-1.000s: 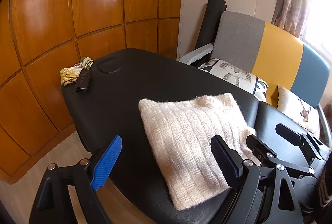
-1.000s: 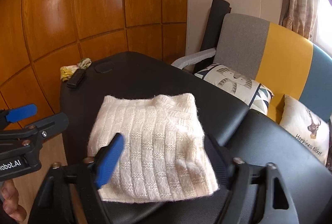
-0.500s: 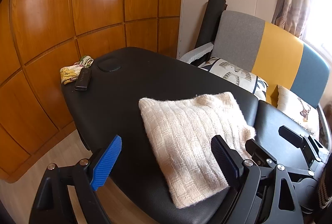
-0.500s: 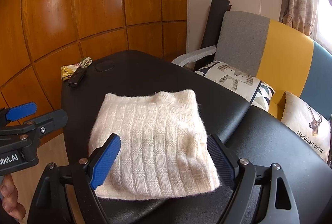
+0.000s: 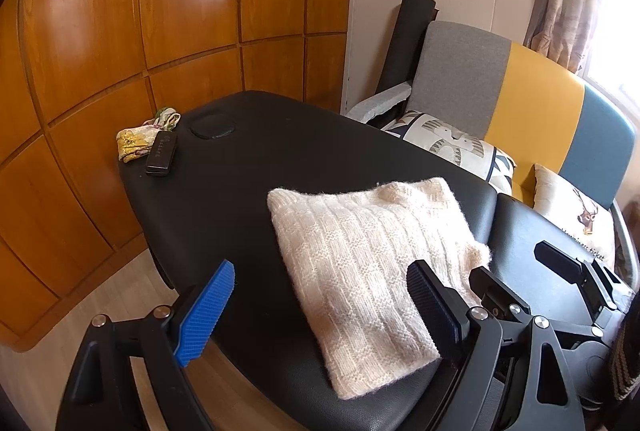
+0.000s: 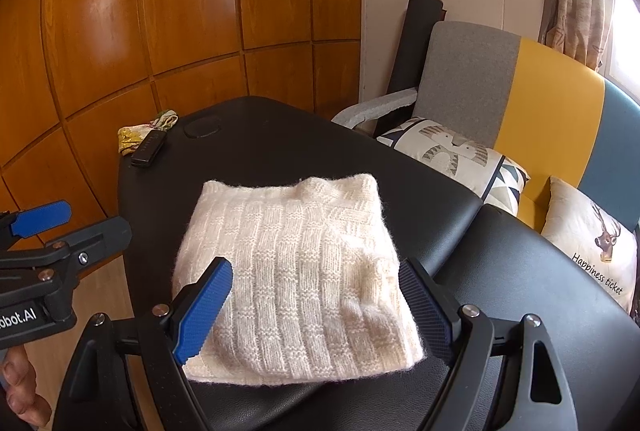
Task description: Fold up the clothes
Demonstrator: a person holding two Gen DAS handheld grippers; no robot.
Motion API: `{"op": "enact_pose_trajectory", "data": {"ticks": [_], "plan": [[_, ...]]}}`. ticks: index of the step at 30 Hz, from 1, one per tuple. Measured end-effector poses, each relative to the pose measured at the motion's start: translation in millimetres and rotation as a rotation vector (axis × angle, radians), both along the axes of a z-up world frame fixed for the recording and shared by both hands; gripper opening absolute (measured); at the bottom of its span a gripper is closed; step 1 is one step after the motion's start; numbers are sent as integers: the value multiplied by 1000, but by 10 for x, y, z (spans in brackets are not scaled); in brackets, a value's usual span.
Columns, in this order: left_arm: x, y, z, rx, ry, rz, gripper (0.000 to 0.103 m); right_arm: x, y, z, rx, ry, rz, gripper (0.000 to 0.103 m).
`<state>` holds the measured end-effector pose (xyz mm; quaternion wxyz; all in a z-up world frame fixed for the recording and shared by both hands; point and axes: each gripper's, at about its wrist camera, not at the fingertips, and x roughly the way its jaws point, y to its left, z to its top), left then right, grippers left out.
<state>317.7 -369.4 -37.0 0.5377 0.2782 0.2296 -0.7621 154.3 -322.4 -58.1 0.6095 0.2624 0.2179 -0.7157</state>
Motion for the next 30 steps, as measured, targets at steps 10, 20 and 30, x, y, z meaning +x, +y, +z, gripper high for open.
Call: {"op": "enact_pose_trajectory", "data": {"ticks": [10, 20, 30], "plan": [[14, -7, -13, 12, 3, 6, 89, 29, -14, -36, 2, -14, 11, 87], [0, -22, -32, 16, -5, 4, 89, 3, -3, -83, 13, -27, 10, 87], [6, -24, -38, 16, -2, 5, 89, 10, 2, -111, 17, -27, 12, 87]]}}
